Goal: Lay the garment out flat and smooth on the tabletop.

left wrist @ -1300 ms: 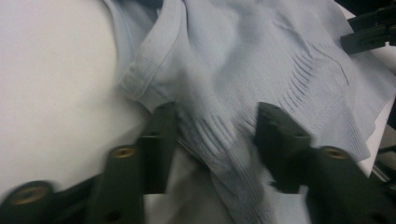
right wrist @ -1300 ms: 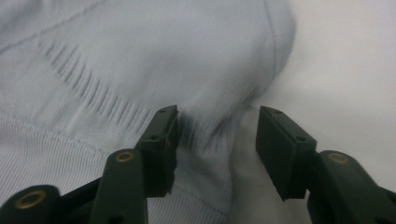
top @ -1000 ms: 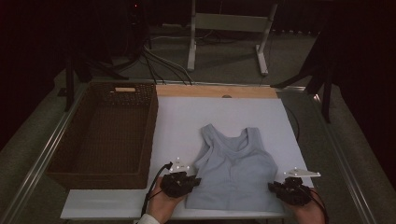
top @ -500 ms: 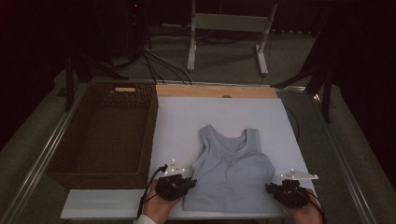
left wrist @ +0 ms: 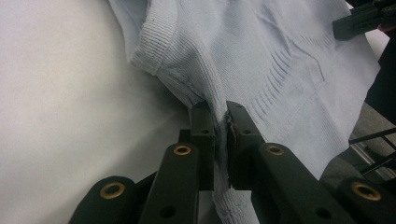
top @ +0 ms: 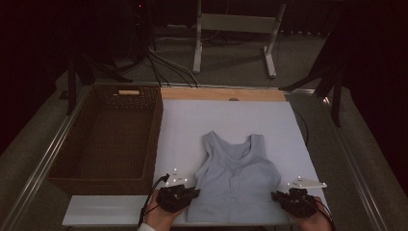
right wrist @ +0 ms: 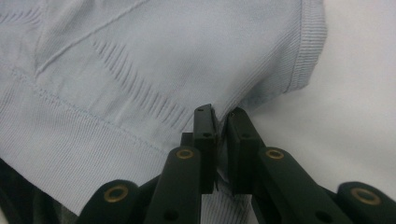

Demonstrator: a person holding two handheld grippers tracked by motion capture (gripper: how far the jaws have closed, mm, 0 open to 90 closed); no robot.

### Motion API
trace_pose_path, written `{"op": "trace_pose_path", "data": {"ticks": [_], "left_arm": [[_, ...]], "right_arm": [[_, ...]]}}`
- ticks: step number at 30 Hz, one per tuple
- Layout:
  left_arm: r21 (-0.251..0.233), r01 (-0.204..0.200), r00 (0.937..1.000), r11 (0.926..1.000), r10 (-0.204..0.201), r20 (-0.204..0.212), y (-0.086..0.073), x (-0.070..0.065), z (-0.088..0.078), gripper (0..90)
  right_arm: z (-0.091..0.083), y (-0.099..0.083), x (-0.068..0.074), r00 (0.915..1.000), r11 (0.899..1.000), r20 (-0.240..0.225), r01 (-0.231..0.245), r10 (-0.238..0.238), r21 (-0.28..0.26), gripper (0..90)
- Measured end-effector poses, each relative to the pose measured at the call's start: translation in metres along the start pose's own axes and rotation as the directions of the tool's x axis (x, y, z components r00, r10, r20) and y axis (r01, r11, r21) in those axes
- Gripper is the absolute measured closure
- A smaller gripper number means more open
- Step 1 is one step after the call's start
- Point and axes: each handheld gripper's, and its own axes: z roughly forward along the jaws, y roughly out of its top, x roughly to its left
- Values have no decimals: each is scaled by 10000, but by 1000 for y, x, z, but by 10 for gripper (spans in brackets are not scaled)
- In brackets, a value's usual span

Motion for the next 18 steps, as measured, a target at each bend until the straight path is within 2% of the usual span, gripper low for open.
{"op": "trace_pose_path", "data": {"ticks": [6, 9, 11, 14, 18], "left_arm": [[177, -67, 9999, 9998, 64, 151, -5, -3, -3, 810], [-267, -89, 10000, 9996, 89, 1, -1, -1, -5, 623], [-639, -125, 9996, 9979, 108, -271, 4, 0, -7, 558], [-1123, -156, 9980, 9936, 85, -634, 15, 1, -9, 499], [-1291, -240, 9963, 9913, 131, -844, 27, 6, -5, 487]], "right_arm": [[-3, -4, 3, 9999, 9999, -99, 120, -120, 16, 842], [-4, -4, 3, 9998, 9999, -100, 154, -154, 9, 841], [-4, -4, 3, 9998, 9999, -93, 170, -170, 31, 841], [-4, -4, 4, 9998, 9998, -90, 184, -184, 24, 841], [-4, -4, 4, 9997, 9998, -88, 212, -212, 20, 842]]}}
